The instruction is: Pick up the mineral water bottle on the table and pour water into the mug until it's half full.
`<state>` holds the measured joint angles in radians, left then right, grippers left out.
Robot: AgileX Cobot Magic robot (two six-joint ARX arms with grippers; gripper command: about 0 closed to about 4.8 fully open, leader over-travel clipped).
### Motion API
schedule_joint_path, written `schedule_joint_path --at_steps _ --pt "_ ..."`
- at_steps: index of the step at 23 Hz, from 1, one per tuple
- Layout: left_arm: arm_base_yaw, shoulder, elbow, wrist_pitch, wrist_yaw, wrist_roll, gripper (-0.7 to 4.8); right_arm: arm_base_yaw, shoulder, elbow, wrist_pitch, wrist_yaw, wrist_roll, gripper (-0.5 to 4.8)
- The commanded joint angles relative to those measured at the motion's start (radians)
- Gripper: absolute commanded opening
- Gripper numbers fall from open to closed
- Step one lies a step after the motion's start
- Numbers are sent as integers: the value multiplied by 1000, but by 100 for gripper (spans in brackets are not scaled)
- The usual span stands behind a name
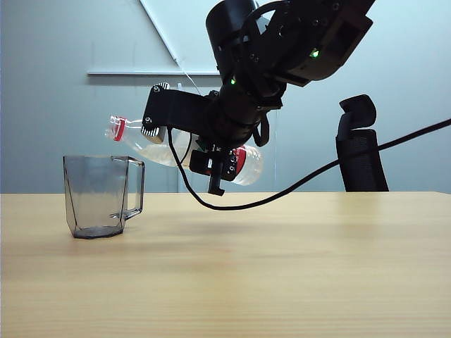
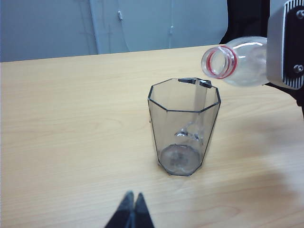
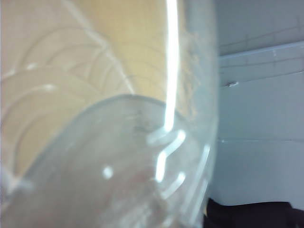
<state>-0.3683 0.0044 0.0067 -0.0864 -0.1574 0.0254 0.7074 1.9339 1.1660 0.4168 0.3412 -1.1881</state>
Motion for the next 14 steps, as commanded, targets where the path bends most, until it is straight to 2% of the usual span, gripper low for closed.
schedule_joint_path --at_steps 1,14 --pt "0 2 2 13 3 -3 -2 2 -11 10 66 24 -53 259" --pt "0 2 2 13 3 -3 -2 2 -11 11 85 61 -133 259"
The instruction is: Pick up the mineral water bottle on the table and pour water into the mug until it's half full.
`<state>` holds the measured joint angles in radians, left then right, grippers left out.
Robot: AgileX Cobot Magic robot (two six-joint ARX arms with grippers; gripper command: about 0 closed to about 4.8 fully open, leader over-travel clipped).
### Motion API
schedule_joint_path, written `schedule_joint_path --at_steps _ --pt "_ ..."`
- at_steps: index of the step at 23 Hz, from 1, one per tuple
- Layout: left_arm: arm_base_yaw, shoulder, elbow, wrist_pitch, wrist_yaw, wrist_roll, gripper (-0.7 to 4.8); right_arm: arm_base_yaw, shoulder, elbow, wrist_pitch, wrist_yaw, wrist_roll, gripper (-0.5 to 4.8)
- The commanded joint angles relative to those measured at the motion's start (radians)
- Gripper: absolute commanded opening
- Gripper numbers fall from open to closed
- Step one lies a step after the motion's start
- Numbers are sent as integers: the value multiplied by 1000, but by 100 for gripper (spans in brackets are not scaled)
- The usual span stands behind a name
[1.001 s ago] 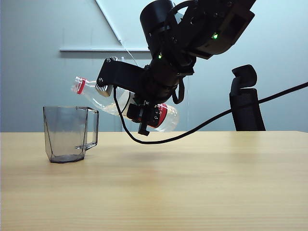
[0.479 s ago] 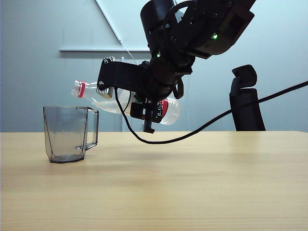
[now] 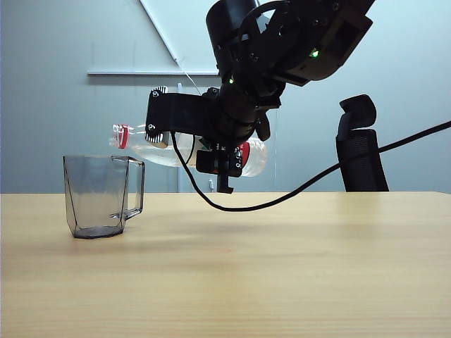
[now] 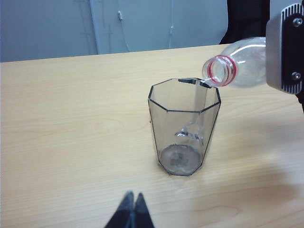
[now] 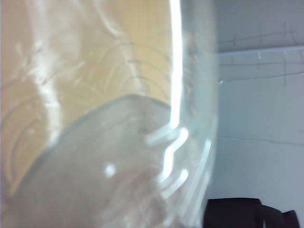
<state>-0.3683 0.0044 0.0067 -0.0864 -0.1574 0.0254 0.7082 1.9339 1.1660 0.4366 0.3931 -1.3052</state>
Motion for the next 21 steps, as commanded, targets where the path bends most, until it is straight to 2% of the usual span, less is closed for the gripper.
schedule_joint_path --at_steps 1,14,17,21 --pt "0 2 2 13 4 -3 -2 2 -11 11 65 10 -16 259" --pt "0 2 2 13 4 -3 -2 2 -11 12 93 25 -65 259" --pt "0 2 2 13 4 -3 -2 1 -9 25 89 28 -64 236" --pt "0 2 2 13 3 -3 -2 1 3 56 86 33 -64 236"
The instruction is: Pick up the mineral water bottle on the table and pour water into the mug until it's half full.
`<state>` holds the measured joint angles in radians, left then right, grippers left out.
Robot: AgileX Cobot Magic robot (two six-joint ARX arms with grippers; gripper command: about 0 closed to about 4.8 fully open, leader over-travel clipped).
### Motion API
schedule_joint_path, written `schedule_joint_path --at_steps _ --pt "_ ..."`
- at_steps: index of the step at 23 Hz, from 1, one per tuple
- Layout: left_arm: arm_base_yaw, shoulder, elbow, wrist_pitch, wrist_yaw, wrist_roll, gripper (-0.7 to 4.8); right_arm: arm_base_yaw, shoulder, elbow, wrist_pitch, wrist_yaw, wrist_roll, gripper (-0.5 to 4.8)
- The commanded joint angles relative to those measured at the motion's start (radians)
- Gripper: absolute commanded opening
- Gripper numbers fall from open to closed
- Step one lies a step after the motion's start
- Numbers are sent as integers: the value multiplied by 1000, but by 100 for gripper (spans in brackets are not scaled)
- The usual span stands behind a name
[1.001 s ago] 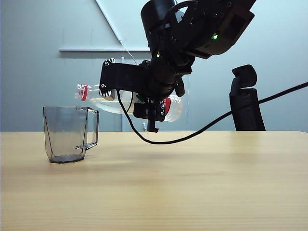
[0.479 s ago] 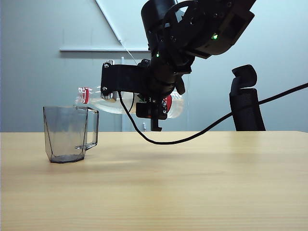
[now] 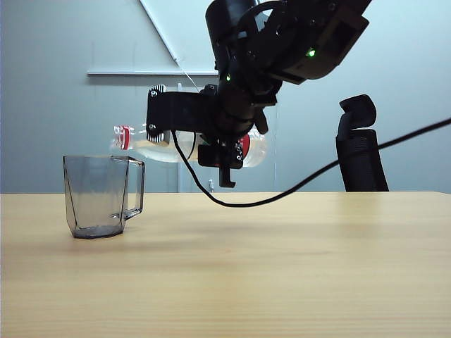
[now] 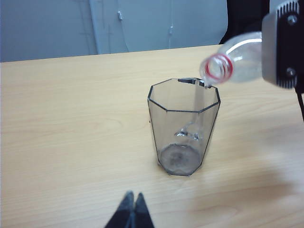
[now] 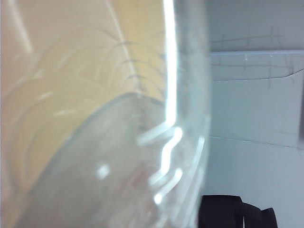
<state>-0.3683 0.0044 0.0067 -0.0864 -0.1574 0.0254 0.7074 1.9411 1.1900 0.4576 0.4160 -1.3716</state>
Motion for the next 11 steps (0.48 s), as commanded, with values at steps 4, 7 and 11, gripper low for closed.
schedule_joint_path --at_steps 4,7,11 --pt "0 2 2 13 4 -3 -2 2 6 51 50 12 -10 236" --pt "0 2 2 13 4 -3 -2 2 6 50 31 18 -30 236" --pt "0 2 2 13 3 -3 -2 2 6 51 34 39 -55 237"
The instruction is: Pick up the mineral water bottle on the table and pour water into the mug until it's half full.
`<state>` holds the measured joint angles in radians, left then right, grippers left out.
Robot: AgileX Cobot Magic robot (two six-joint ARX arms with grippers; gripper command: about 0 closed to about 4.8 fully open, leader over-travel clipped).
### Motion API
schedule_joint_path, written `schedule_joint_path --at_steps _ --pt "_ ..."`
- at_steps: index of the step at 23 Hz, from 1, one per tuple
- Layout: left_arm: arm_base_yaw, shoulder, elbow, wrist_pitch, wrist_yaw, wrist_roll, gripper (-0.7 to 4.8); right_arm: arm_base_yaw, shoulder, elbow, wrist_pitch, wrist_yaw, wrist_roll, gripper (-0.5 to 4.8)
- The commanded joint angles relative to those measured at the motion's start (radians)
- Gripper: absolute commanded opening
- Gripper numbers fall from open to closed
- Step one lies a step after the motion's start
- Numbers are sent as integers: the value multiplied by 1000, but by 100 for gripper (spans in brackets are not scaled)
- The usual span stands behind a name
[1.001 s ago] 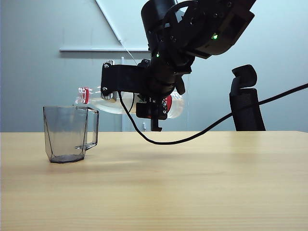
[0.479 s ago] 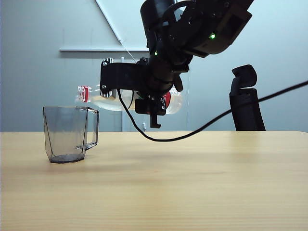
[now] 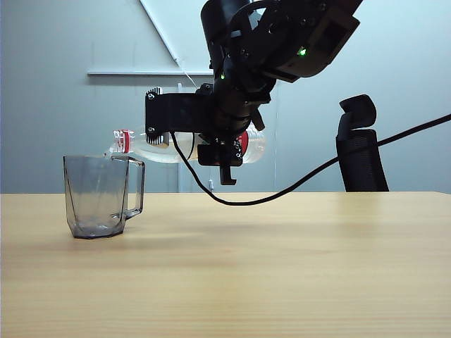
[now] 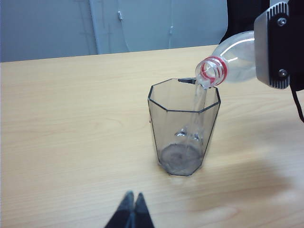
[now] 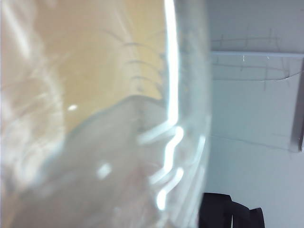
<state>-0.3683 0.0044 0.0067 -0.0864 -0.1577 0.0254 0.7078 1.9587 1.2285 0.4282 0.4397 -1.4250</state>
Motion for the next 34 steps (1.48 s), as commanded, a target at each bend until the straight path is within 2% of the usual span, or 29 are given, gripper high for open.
schedule_joint_path --at_steps 1,34 --pt "0 2 2 13 4 -3 -2 2 -11 12 63 15 -8 236" --pt "0 2 2 13 4 -3 -2 4 -11 13 78 60 -97 236"
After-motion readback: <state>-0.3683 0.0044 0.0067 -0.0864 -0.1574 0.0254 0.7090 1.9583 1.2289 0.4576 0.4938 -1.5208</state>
